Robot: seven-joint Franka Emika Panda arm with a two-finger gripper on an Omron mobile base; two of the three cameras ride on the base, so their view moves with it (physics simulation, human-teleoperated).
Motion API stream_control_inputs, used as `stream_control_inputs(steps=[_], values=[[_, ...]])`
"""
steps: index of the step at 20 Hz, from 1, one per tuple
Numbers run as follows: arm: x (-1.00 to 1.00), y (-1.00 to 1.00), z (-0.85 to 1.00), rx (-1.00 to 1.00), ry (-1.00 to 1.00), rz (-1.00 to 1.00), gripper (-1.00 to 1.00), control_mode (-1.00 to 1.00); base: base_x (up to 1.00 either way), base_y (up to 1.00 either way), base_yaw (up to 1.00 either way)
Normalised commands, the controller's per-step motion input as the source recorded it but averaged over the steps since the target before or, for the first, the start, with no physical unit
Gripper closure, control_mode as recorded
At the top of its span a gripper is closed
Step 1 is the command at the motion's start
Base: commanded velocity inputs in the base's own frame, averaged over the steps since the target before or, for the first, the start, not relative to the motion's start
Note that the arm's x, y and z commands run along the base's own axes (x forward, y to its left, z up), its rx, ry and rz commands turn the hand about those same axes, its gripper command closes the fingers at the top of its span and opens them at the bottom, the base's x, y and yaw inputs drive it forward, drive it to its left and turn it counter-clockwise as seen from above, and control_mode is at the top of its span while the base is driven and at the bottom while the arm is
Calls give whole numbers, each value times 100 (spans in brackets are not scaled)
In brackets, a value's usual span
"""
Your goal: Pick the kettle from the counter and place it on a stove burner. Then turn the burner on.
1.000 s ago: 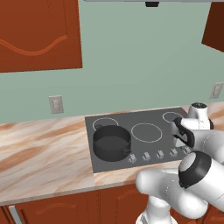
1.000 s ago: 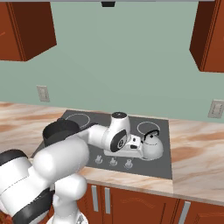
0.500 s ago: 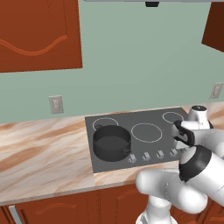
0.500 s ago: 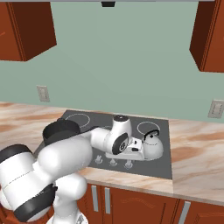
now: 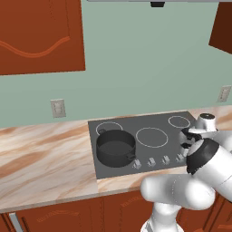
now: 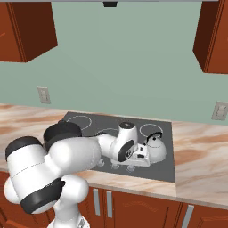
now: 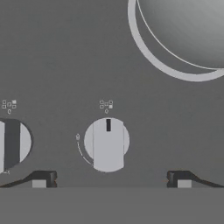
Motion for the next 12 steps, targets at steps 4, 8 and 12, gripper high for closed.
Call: stream_control_inputs(steps=[4,8,12], values=[[20,-6,-13,1,0,0,-100,-100,0,0,0],[28,-2,-3,0,0,0,-100,-100,0,0,0],[15,0,-2,0,0,0,-100,-100,0,0,0]])
